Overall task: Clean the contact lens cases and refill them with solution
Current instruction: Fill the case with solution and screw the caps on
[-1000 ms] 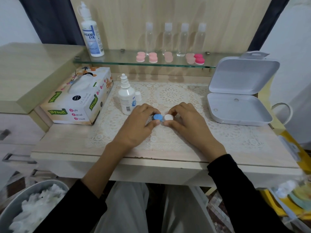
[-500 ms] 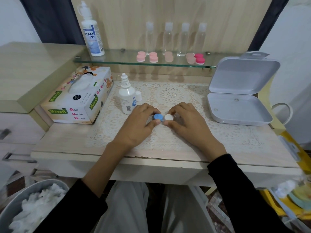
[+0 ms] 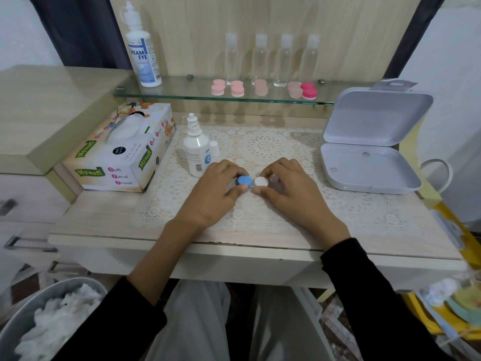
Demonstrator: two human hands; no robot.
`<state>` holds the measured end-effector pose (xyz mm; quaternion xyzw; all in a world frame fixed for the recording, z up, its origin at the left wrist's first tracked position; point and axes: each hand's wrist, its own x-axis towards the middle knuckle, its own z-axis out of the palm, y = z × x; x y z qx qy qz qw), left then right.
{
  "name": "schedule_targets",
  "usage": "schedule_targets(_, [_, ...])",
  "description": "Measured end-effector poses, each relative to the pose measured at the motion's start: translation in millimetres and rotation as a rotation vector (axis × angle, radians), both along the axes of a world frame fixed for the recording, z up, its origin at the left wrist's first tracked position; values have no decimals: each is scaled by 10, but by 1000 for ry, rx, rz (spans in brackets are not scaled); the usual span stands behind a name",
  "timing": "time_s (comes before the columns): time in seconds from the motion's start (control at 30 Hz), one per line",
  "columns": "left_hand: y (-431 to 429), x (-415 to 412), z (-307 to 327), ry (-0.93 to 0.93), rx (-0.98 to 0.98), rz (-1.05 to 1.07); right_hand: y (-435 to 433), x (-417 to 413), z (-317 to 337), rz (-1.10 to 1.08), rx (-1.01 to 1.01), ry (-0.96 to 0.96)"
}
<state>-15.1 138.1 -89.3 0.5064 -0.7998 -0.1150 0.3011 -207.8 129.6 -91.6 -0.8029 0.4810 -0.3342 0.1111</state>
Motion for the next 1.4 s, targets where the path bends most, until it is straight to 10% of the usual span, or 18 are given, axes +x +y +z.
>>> schedule_targets(1.4, [7, 1, -7, 0, -5, 9, -5, -2, -12, -6, -26, 18])
